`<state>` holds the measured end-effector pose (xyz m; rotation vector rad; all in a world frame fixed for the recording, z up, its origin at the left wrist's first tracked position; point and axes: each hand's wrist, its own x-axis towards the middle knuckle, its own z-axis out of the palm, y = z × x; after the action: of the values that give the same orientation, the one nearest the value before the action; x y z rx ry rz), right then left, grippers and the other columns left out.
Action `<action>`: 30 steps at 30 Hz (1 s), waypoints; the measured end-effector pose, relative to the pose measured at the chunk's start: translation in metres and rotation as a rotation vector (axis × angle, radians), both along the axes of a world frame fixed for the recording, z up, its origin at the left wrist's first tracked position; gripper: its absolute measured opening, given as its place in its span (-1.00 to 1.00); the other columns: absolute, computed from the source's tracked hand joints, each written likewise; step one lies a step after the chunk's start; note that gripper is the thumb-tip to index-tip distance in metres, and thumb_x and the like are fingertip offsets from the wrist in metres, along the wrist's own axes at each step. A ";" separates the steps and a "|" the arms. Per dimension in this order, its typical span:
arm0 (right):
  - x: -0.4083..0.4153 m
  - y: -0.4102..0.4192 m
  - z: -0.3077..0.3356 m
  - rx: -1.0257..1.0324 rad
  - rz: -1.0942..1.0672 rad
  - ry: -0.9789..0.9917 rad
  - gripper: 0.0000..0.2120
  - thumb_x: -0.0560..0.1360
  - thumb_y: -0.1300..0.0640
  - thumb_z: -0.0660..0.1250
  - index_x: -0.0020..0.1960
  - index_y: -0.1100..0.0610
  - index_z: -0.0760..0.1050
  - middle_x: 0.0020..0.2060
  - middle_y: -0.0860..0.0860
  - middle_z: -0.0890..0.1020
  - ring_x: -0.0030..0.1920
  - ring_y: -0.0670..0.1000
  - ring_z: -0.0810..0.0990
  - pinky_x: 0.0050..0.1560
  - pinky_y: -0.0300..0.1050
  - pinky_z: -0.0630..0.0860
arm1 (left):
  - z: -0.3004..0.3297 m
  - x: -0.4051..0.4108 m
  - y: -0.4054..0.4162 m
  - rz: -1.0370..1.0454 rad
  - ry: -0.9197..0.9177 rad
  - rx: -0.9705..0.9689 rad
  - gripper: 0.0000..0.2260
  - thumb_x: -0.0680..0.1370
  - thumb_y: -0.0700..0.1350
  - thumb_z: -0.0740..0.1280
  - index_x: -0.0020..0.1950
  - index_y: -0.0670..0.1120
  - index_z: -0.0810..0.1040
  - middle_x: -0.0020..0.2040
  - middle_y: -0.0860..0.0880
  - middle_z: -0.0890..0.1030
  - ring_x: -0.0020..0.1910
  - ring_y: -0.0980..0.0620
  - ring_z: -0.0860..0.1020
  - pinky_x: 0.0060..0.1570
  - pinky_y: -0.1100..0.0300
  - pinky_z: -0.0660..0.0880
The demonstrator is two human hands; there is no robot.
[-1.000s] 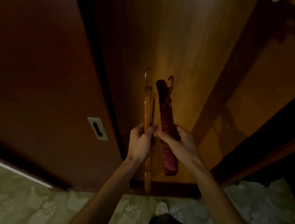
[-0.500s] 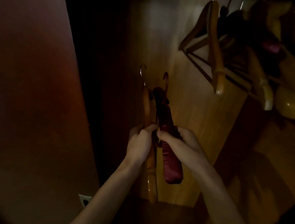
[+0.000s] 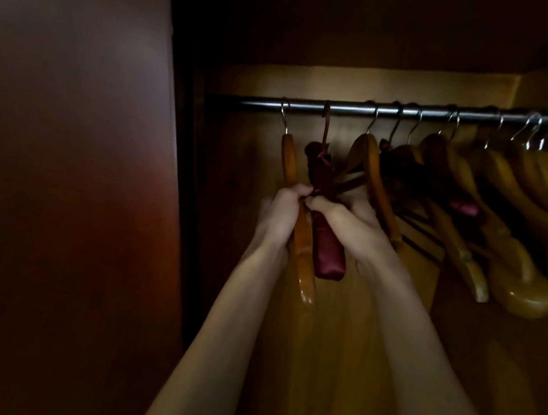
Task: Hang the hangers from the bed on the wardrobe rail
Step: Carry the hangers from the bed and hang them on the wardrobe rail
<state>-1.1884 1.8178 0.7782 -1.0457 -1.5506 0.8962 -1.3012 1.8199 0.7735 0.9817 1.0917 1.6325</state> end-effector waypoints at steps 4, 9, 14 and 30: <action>0.011 0.019 0.025 0.010 -0.012 0.003 -0.82 0.48 0.01 0.41 -0.15 0.12 0.67 -0.34 -0.05 0.72 -0.25 -0.04 0.71 -0.14 -0.13 0.59 | 0.028 0.012 0.014 -0.036 0.074 0.034 -0.83 0.59 -0.08 0.35 -0.08 -0.16 0.65 -0.57 0.04 0.51 -0.61 0.12 0.50 -0.49 0.29 0.43; 0.023 0.045 0.045 -0.015 -0.011 0.004 -0.79 0.49 -0.01 0.41 -0.08 0.13 0.67 -0.21 0.03 0.73 -0.17 -0.01 0.70 -0.25 -0.20 0.53 | 0.051 0.016 0.034 -0.051 0.230 0.024 -0.76 0.62 -0.01 0.33 -0.19 -0.10 0.59 -0.53 0.04 0.51 -0.63 0.16 0.48 -0.52 0.33 0.40; 0.027 0.071 0.053 -0.080 -0.016 -0.018 -0.56 0.37 -0.07 0.47 0.15 0.16 0.60 -0.02 0.11 0.71 -0.05 0.07 0.68 -0.18 -0.13 0.54 | 0.050 0.020 0.044 -0.012 0.292 0.011 -0.61 0.68 0.03 0.22 0.30 -0.22 0.61 -0.17 0.01 0.68 -0.58 0.17 0.47 -0.59 0.39 0.36; 0.053 0.090 0.023 -0.091 -0.084 0.088 -0.68 0.48 -0.07 0.40 0.09 0.14 0.61 -0.13 0.12 0.71 -0.12 0.11 0.69 -0.15 -0.09 0.57 | 0.016 0.052 0.056 -0.114 0.225 0.057 -0.69 0.67 0.06 0.25 -0.17 -0.06 0.58 -0.46 0.04 0.53 -0.47 0.11 0.49 -0.25 0.18 0.46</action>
<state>-1.1354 1.9077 0.8011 -1.1130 -1.3941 0.9498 -1.2489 1.8755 0.7895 1.2661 1.1202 1.4940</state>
